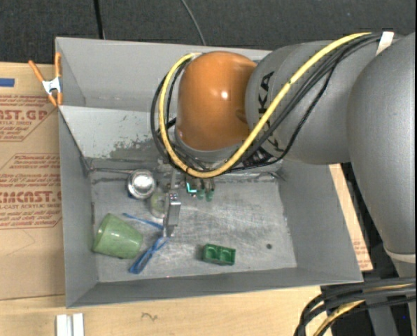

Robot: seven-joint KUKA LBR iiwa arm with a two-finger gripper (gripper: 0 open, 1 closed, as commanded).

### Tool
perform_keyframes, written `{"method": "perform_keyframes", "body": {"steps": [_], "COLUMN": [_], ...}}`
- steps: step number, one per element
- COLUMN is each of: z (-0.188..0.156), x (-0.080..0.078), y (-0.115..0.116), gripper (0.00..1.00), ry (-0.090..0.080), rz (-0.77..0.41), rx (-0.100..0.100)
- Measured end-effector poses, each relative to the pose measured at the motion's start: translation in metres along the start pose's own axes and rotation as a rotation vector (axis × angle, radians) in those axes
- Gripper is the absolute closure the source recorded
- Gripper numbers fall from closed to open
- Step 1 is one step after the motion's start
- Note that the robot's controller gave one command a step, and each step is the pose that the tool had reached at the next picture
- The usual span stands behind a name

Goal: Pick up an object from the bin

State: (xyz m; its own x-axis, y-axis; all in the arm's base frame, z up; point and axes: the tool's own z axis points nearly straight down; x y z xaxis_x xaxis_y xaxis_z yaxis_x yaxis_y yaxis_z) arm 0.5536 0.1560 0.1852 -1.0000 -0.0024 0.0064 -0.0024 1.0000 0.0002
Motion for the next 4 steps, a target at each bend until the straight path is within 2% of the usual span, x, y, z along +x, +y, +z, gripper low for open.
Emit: {"method": "perform_keyframes", "body": {"steps": [1,2,3,4], "z": [0.118,0.113,0.0,-0.091], "x": [0.044,0.04,0.033,0.039], "y": [0.064,0.062,0.062,0.069], "gripper": [0.0,1.0,1.0,1.0], "ry": [-0.008,-0.017,-0.014,-0.015], "rz": [0.114,0.118,0.116,0.114], "rx": [-0.003,-0.004,-0.005,-0.006]}}
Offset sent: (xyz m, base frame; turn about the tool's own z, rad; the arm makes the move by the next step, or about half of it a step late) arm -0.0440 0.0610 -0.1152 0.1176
